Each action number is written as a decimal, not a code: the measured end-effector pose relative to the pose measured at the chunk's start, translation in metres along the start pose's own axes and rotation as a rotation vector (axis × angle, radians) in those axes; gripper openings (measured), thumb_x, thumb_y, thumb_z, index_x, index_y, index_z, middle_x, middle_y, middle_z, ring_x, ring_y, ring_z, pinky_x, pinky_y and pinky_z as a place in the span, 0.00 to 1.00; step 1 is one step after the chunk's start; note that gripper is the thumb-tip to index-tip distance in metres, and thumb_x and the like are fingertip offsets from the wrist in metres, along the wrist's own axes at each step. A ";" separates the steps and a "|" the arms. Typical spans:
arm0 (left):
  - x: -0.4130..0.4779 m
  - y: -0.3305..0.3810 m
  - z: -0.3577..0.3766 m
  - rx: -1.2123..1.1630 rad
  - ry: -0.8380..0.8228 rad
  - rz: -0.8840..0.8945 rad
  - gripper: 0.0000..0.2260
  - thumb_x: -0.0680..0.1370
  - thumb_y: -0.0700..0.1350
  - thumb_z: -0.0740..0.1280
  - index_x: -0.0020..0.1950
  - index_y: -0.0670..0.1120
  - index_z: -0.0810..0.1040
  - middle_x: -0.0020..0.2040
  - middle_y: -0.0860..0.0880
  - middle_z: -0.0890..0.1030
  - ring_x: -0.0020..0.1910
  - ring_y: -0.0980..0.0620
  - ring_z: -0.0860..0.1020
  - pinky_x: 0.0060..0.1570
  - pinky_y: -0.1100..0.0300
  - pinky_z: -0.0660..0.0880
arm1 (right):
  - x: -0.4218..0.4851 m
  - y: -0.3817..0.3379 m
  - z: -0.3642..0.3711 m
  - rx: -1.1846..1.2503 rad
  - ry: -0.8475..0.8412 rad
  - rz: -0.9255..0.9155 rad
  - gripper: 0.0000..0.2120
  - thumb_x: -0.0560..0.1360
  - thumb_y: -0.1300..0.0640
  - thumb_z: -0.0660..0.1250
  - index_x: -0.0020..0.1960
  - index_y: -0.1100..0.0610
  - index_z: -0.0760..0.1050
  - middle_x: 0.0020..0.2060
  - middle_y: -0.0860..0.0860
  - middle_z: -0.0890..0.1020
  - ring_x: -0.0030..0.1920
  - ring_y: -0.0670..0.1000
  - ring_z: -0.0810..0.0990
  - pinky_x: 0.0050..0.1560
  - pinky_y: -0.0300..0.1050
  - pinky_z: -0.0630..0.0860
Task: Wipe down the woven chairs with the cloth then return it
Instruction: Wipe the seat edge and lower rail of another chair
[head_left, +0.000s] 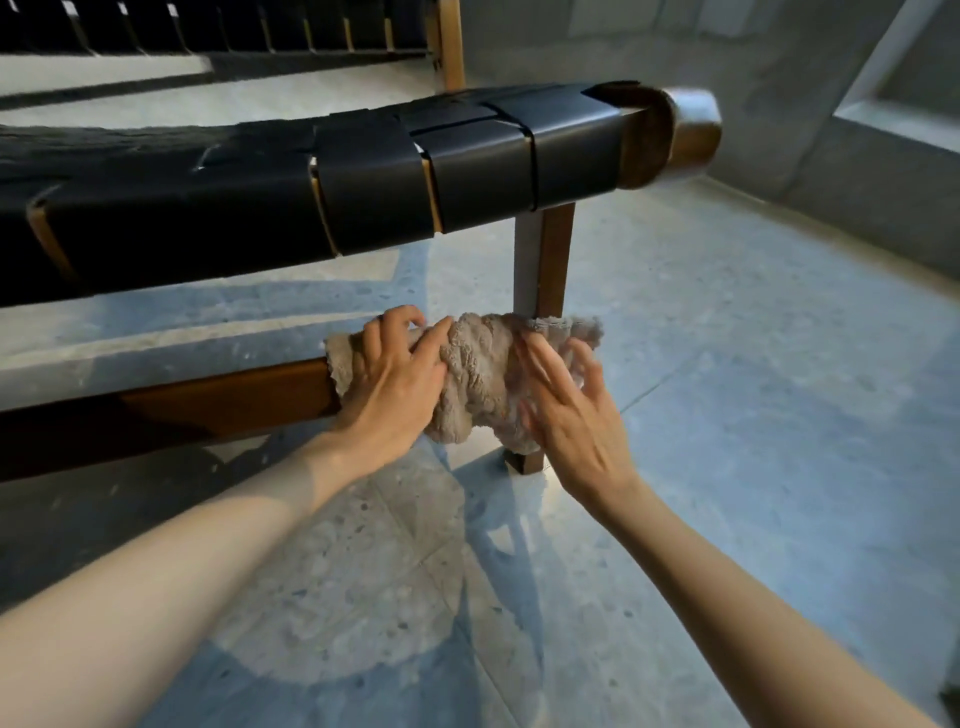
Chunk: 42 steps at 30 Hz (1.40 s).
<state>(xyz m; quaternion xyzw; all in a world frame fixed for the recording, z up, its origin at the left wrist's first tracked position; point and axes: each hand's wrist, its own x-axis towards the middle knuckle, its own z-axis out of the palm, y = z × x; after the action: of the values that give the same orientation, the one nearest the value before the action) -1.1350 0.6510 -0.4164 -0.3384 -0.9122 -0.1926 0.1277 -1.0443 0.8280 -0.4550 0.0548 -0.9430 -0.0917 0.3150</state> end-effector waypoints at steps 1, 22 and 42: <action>0.000 0.002 0.001 0.001 0.046 -0.041 0.19 0.78 0.43 0.64 0.69 0.45 0.71 0.60 0.39 0.66 0.58 0.41 0.62 0.57 0.46 0.66 | 0.002 -0.001 0.000 0.054 0.029 0.047 0.23 0.74 0.59 0.65 0.68 0.62 0.71 0.68 0.58 0.71 0.66 0.58 0.63 0.63 0.55 0.72; 0.067 0.097 -0.002 -0.867 0.173 -0.537 0.21 0.80 0.42 0.61 0.71 0.49 0.60 0.65 0.45 0.73 0.65 0.46 0.71 0.65 0.51 0.69 | 0.082 0.034 -0.051 0.765 0.276 1.054 0.09 0.79 0.56 0.63 0.58 0.50 0.76 0.51 0.47 0.75 0.48 0.45 0.76 0.51 0.45 0.78; 0.078 0.085 0.004 -0.882 0.048 -0.249 0.21 0.82 0.43 0.59 0.75 0.54 0.61 0.71 0.48 0.68 0.69 0.51 0.67 0.61 0.67 0.63 | 0.099 0.030 -0.054 1.256 0.078 0.742 0.16 0.83 0.57 0.52 0.69 0.43 0.61 0.54 0.36 0.74 0.57 0.40 0.75 0.60 0.43 0.73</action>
<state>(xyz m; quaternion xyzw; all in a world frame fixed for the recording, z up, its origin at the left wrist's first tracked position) -1.1359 0.7563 -0.3689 -0.2436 -0.7736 -0.5841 -0.0315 -1.0919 0.8340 -0.3484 -0.0950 -0.7623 0.5813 0.2681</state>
